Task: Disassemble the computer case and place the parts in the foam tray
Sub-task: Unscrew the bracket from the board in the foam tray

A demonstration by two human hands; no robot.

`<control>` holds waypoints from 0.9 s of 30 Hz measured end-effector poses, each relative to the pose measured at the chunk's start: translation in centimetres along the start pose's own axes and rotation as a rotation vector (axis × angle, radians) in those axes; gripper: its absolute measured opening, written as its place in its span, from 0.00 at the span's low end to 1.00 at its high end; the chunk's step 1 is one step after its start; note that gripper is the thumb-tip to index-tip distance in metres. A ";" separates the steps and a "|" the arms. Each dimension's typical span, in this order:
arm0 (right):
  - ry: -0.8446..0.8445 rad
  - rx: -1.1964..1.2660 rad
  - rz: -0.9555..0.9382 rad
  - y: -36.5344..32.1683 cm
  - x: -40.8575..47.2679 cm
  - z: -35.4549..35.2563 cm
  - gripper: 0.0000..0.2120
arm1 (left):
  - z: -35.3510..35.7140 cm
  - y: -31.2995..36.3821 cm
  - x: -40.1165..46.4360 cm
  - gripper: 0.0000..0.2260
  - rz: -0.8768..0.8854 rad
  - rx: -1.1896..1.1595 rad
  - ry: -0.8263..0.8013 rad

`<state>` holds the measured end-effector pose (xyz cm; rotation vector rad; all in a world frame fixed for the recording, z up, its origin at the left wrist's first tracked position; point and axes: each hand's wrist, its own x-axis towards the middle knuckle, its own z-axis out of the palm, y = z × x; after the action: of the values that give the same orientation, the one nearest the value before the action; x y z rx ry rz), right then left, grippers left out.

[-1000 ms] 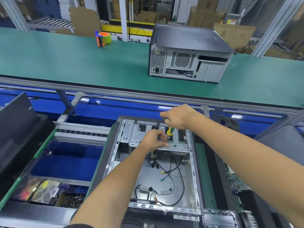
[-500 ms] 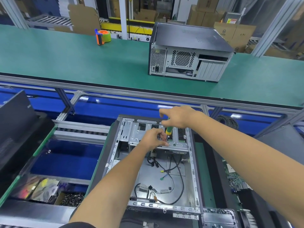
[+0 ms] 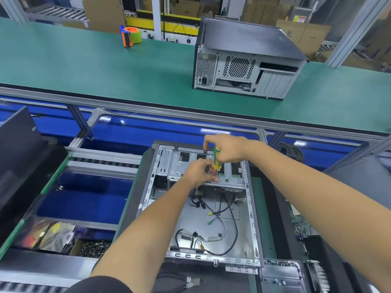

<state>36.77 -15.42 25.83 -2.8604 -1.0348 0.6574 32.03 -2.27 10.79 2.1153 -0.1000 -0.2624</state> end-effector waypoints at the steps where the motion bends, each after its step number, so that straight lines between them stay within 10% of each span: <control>1: 0.038 -0.042 0.026 -0.1 0.0 0.1 0.12 | 0.0 0.0 0.0 0.14 0.002 -0.004 -0.003; 27: 0.228 -0.040 0.123 2.2 -2.6 0.2 0.12 | -1.4 -1.3 0.6 0.13 0.096 -0.068 -0.168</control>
<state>36.21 -18.74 26.31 -2.9633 -0.8549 0.3069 32.86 -0.52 10.33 2.0120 -0.2873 -0.3801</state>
